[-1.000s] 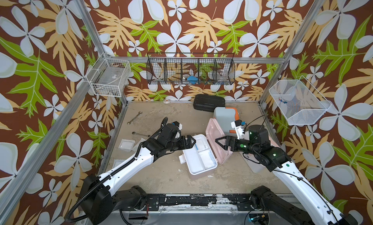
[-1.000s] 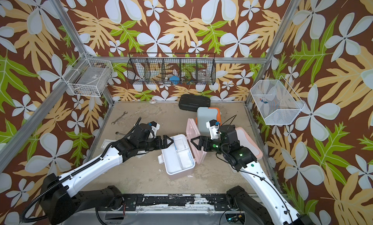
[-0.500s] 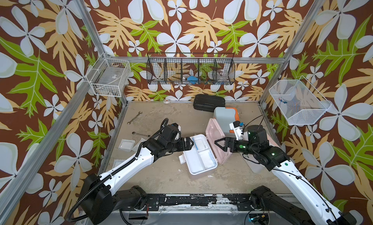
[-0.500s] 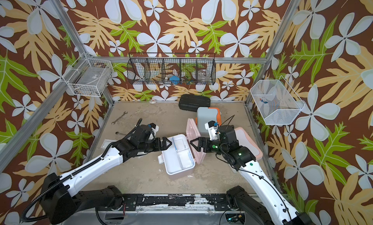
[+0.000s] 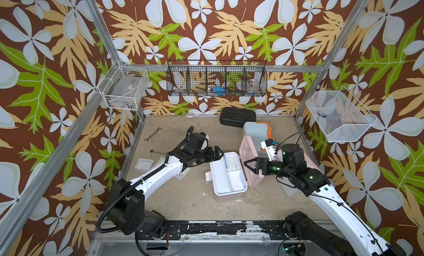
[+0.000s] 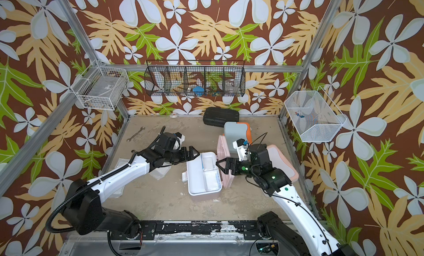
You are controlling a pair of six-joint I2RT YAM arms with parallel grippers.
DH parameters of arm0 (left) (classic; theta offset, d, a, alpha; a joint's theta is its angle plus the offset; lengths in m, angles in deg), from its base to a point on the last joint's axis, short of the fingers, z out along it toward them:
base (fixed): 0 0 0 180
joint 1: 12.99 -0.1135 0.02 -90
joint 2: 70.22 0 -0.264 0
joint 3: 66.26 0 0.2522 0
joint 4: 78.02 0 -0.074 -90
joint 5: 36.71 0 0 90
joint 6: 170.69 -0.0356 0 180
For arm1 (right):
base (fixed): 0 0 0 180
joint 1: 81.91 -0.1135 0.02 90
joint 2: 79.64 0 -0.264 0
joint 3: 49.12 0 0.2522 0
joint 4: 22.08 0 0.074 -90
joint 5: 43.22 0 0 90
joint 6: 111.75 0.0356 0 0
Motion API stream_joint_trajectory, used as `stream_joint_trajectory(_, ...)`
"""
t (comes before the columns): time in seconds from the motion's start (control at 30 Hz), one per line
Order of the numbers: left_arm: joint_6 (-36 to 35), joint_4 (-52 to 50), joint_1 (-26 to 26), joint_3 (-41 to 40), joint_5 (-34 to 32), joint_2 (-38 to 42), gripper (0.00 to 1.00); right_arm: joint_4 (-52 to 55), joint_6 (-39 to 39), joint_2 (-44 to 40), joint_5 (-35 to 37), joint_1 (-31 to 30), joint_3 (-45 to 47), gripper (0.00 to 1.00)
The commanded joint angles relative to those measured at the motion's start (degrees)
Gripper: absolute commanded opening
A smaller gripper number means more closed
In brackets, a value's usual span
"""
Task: Open first aid kits and take out gauze
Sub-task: Adjust the first aid kit at the center of the board, then pick up the gauze from the first aid kit.
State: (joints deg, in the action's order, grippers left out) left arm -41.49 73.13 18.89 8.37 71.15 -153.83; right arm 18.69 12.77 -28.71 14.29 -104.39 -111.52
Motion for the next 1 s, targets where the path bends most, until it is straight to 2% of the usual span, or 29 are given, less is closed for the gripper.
stream_joint_trajectory(0.0,-2.2,1.1,-0.2,3.4,1.3,-2.4,1.0,2.8,-0.5,-0.5,4.1,0.0,-0.3,0.94)
stream_joint_trajectory(0.03,-2.9,-0.2,-0.2,4.6,0.4,-2.9,1.0,3.9,-0.9,-0.5,5.8,-0.1,-0.7,0.94)
stream_joint_trajectory(0.17,-6.2,-7.8,-0.2,8.2,-10.6,-1.1,0.99,8.0,-2.6,-0.8,13.1,-0.1,-1.6,0.92)
stream_joint_trajectory(0.23,-7.0,-10.6,0.2,9.3,-13.1,0.6,0.97,8.3,-2.6,-1.1,14.7,0.0,-1.1,0.89)
stream_joint_trajectory(0.37,-8.2,-17.9,6.6,13.4,-20.9,1.9,0.95,5.5,-1.6,-2.1,13.4,0.0,0.3,0.85)
stream_joint_trajectory(0.6,-7.4,-24.9,14.3,16.5,-25.7,-2.1,0.85,3.6,-1.3,-1.9,11.3,0.0,1.1,0.82)
stream_joint_trajectory(0.8,-7.9,-29.6,17.0,22.1,-28.8,-7.4,0.72,3.5,-1.4,-1.6,11.3,0.0,1.1,0.82)
stream_joint_trajectory(0.97,-8.0,-31.0,18.0,24.3,-29.2,-10.5,0.66,3.7,-1.5,-2.3,11.7,0.0,1.5,0.82)
